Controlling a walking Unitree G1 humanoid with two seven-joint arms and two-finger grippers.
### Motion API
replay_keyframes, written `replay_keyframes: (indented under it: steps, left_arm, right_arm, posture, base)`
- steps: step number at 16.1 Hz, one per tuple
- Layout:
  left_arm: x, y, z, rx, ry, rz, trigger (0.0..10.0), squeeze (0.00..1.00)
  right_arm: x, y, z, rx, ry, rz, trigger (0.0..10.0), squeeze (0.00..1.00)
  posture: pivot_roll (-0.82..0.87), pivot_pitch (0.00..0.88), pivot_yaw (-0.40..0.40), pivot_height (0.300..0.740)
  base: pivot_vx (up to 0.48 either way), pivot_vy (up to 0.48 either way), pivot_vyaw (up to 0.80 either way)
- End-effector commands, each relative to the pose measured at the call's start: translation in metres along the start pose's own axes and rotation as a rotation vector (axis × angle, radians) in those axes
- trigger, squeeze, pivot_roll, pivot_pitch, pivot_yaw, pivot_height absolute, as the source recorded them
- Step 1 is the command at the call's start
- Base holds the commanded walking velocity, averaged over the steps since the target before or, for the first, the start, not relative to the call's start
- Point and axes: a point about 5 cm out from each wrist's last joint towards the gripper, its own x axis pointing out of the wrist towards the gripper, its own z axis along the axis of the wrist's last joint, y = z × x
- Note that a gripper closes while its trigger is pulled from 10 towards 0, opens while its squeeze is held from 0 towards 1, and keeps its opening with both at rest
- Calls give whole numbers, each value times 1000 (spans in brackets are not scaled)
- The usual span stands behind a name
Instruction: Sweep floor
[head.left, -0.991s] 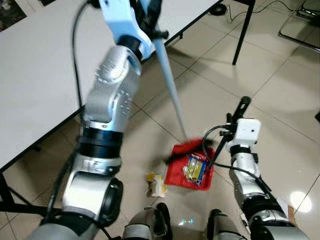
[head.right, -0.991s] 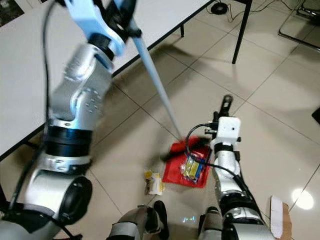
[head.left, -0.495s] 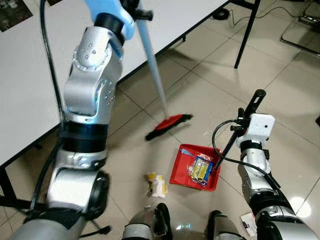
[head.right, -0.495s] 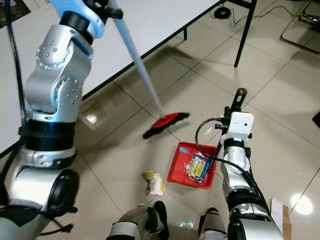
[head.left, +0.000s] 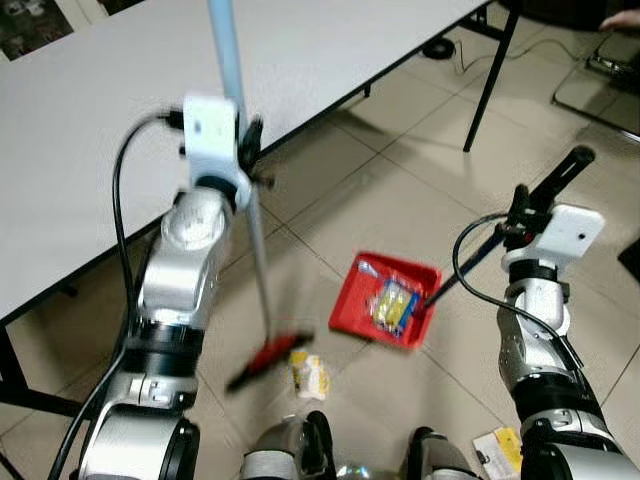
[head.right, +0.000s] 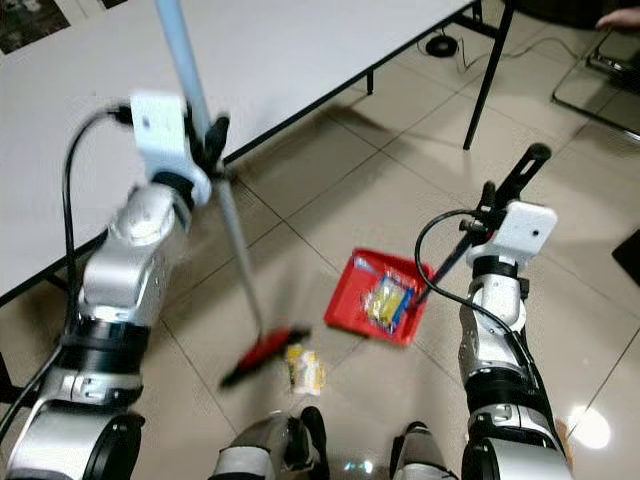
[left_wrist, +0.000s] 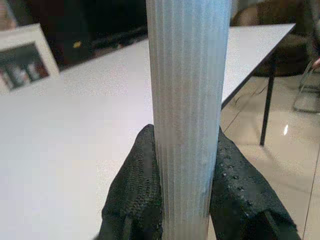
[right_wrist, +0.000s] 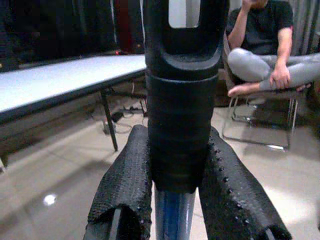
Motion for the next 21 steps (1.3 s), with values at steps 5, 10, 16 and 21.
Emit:
replay_keyframes:
  steps: [5,10,16,21]
  left_arm:
    - [-18,18,-39,37,64,106,10000,0]
    - [-41,31,-79,12,155,208,10000,0]
    - [-43,32,-79,-2,133,241,10000,0]
    - [-41,29,-75,-5,116,228,10000,0]
  right_arm:
    - [-7,17,4,113,-3,24,10000,0]
    - [-12,32,3,161,30,49,10000,0]
    - [-14,35,0,172,58,54,10000,0]
    - [-19,36,-2,179,74,45,10000,0]
  posture:
    - [-52,89,80,740]
    - [-44,84,65,740]
    - [-36,86,69,740]
    - [-40,79,81,740]
  base:
    - [0,0,0]
    - [0,0,0]
    - [0,0,0]
    - [0,0,0]
